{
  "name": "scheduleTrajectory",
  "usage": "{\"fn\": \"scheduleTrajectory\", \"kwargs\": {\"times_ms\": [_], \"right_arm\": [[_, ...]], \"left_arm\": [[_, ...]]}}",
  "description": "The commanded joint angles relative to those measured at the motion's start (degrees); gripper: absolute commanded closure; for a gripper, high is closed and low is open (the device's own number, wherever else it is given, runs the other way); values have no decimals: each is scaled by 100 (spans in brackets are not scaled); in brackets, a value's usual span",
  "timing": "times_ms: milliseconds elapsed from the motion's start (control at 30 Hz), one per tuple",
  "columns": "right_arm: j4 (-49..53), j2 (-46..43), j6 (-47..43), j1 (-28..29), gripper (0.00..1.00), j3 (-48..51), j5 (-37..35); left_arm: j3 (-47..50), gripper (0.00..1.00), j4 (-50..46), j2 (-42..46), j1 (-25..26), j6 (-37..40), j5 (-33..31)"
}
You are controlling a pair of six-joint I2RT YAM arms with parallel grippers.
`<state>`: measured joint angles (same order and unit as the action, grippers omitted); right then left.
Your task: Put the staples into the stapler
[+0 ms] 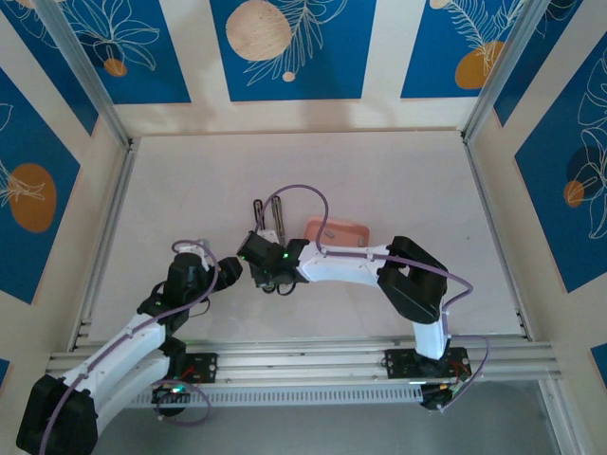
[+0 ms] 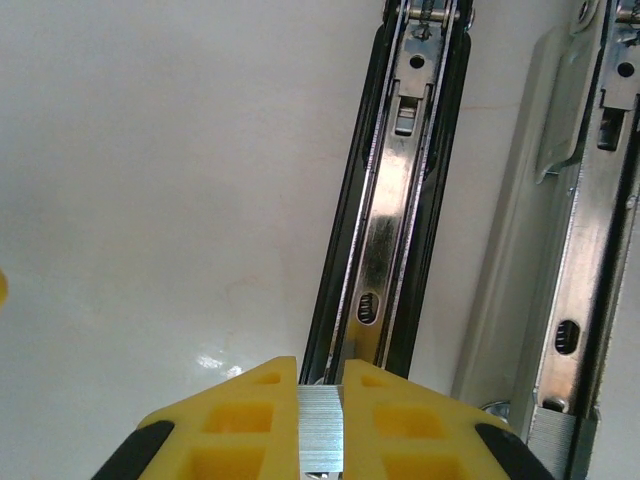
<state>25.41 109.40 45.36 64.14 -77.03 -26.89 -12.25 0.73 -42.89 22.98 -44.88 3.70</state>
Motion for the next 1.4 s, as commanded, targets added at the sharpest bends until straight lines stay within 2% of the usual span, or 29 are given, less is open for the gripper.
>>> {"fn": "scheduleTrajectory", "kwargs": {"times_ms": [0,833,1367], "right_arm": [[195,104,95,-42,86,-194,29],[498,224,112,-108,87,-309,-49],[324,143,-204,-63,87,-217,9]], "left_arm": [[68,31,-100,101,-66,102,-147],[52,31,-145,134,-81,154,-168],[56,31,-126,143,-83,168,-168]]}}
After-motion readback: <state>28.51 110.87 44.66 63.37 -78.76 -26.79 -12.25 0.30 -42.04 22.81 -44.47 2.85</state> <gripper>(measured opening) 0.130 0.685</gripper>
